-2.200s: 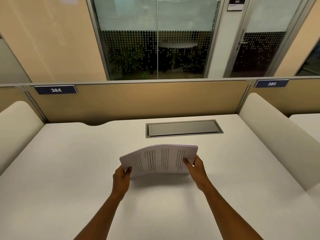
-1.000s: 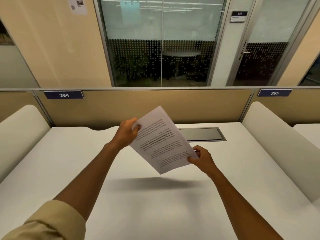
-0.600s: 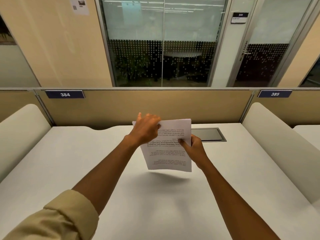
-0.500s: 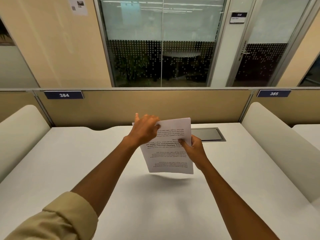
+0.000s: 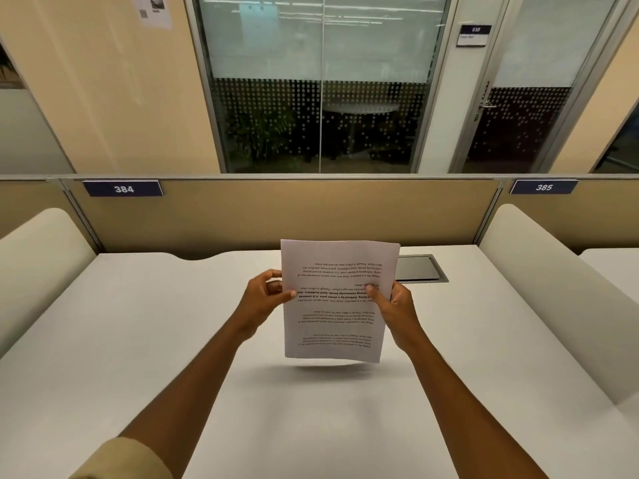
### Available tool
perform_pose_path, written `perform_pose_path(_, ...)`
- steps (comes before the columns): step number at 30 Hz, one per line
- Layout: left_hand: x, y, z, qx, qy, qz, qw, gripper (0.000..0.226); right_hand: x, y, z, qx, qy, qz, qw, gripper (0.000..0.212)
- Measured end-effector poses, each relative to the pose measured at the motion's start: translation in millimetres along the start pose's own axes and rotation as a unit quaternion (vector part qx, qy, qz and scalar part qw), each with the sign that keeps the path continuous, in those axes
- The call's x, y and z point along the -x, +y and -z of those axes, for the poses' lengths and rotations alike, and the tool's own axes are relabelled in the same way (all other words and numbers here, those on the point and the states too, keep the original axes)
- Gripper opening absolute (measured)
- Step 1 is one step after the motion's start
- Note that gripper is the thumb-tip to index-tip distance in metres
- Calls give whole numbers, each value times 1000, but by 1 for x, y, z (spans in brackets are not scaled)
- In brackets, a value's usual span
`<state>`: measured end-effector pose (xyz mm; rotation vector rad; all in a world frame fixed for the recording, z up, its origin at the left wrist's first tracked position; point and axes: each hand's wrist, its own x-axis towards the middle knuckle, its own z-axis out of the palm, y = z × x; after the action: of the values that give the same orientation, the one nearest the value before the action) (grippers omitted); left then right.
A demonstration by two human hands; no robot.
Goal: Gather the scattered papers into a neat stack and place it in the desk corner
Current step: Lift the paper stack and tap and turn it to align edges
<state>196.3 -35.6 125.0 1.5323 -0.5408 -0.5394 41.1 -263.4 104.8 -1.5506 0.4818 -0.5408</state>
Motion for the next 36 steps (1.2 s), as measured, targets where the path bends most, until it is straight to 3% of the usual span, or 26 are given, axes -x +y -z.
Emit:
perform_pose_path(4,11,-30,-17,12,35,-7,999,17,5,5,-7,1,8,-2,1000,20)
perform_pose_path(8,17,-45,-30,-30,134,-19,990,17,10,10,-14,5,14,-9,1000,17)
perform_pose_path(16,24,-67,-41,-98,228,-23,968,13,18,21,-25,11,13,-22,1000,15)
perform_pose_path(23,34,-92,-34,-123,191,-5,974,22,23,42,-33,23,5,-58,998,33)
perform_pose_path(30,25,-74,-28,-148,192,-50,969,25,17,35,-36,17,16,-44,999,31)
perform_pose_path(36,33,-100,-24,-172,179,-14,969,20,33,60,-39,5,13,-75,997,35)
